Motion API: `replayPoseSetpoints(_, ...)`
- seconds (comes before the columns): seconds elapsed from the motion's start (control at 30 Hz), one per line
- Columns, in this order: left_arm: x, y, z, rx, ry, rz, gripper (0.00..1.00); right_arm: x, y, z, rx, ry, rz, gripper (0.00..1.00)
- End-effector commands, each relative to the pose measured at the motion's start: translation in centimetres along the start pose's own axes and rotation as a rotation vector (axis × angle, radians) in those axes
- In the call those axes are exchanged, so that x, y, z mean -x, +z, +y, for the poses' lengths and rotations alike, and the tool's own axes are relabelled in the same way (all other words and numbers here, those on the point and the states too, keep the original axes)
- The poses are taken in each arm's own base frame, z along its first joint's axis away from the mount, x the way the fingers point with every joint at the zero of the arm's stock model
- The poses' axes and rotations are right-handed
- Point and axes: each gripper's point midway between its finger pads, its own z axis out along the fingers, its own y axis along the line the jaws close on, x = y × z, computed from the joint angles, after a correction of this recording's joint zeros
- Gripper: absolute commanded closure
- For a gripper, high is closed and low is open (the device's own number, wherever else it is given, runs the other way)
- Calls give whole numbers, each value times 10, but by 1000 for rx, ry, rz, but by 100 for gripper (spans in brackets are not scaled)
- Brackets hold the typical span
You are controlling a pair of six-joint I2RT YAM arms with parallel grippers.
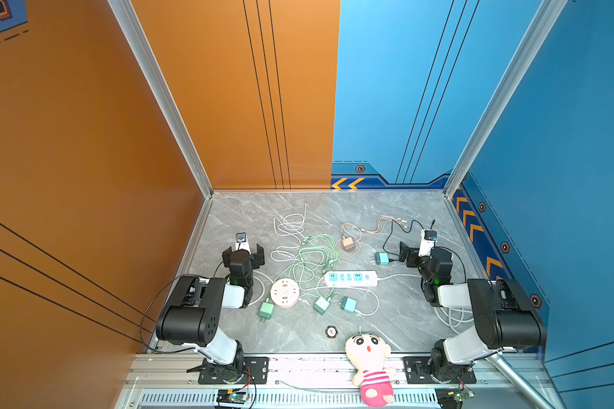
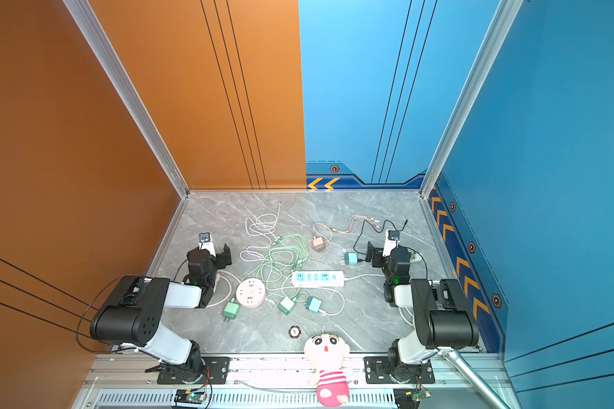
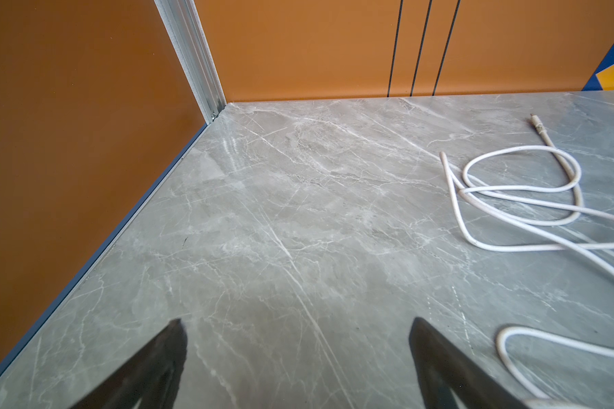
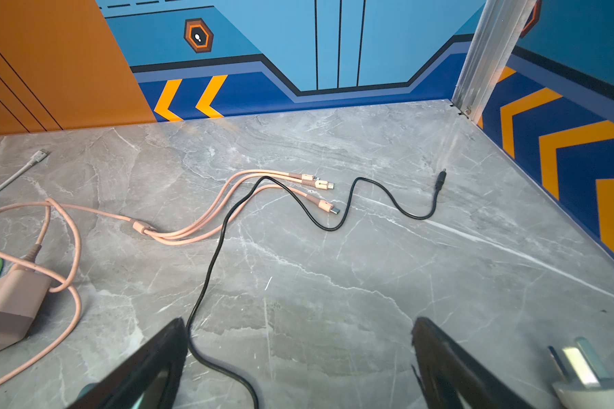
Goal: Insert plugs into power strip
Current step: Pick up the plug from the middle-right of the table.
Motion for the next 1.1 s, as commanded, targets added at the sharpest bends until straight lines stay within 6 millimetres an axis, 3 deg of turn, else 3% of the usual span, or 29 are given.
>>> replayPoseSetpoints(0.0, 6, 1, 1, 10, -4, -15, 2, 0, 2, 0, -12, -18, 10, 0)
replayPoseSetpoints(0.2, 8, -1, -2, 11, 3, -22, 2, 0, 2, -1, -18, -18, 9, 0)
replayPoseSetpoints(0.3, 17, -8, -9, -29, 33, -35, 2, 0, 1, -18, -124, 11, 9, 0)
replayPoseSetpoints(0.53, 27, -13, 2, 67, 33, -43, 2, 5, -2, -23, -158, 22, -4, 0)
replayPoseSetpoints(0.87, 65, -37, 15, 279, 70, -108, 2, 38, -10, -11, -136, -21, 48, 0)
replayPoseSetpoints(1.07, 97, -57, 8, 242, 9, -157, 2, 65, -21, 1, -146, -54, 0, 0)
